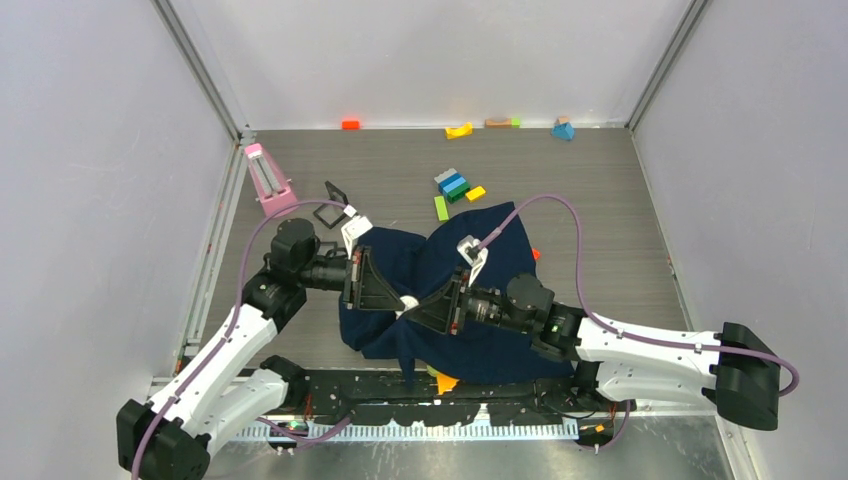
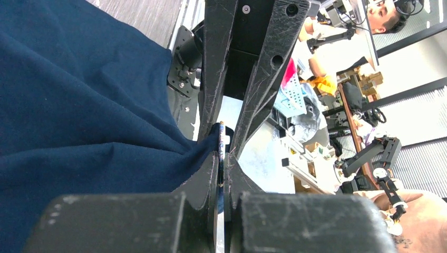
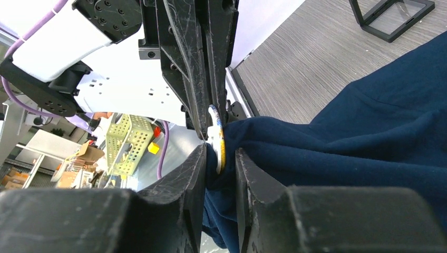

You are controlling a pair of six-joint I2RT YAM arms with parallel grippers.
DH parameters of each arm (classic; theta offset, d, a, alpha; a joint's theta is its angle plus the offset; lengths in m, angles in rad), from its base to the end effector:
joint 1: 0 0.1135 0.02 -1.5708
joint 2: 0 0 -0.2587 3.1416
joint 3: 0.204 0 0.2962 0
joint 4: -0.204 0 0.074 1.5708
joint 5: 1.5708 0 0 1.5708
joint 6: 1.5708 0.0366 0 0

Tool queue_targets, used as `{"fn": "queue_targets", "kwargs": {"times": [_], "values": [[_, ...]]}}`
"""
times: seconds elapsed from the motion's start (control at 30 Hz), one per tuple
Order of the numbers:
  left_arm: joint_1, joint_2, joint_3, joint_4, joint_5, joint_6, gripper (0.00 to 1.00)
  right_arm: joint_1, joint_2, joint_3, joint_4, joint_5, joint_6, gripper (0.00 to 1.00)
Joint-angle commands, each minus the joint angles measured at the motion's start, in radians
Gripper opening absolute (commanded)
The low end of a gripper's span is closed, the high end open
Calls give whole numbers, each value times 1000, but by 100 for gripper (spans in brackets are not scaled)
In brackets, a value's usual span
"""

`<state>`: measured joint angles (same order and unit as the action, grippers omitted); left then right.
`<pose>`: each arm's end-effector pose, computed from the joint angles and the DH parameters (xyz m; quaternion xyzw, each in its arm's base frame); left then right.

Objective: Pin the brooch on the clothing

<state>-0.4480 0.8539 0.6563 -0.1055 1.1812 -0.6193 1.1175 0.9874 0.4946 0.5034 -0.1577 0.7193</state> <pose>0.1927 -0.1302 0.2842 0.2713 0.6950 -0.6365 0.1953 0.1138 0.2467 0.2462 -0.1936 0.6762 0.5967 0.3862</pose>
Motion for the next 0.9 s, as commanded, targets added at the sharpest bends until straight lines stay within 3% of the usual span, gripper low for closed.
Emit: {"fn": "queue_targets", "kwargs": {"times": [0.0,0.4,0.87], "values": [[-6,-33,0,42,81,-14,0,-8,10,3,50,129,25,24],[-19,-46,-4,43,87,-11,0,-37,17,9,-48,253,111,14],[-42,-43,-6,44,99,-9,0,-126,57,-8,-81,247,247,10]]}}
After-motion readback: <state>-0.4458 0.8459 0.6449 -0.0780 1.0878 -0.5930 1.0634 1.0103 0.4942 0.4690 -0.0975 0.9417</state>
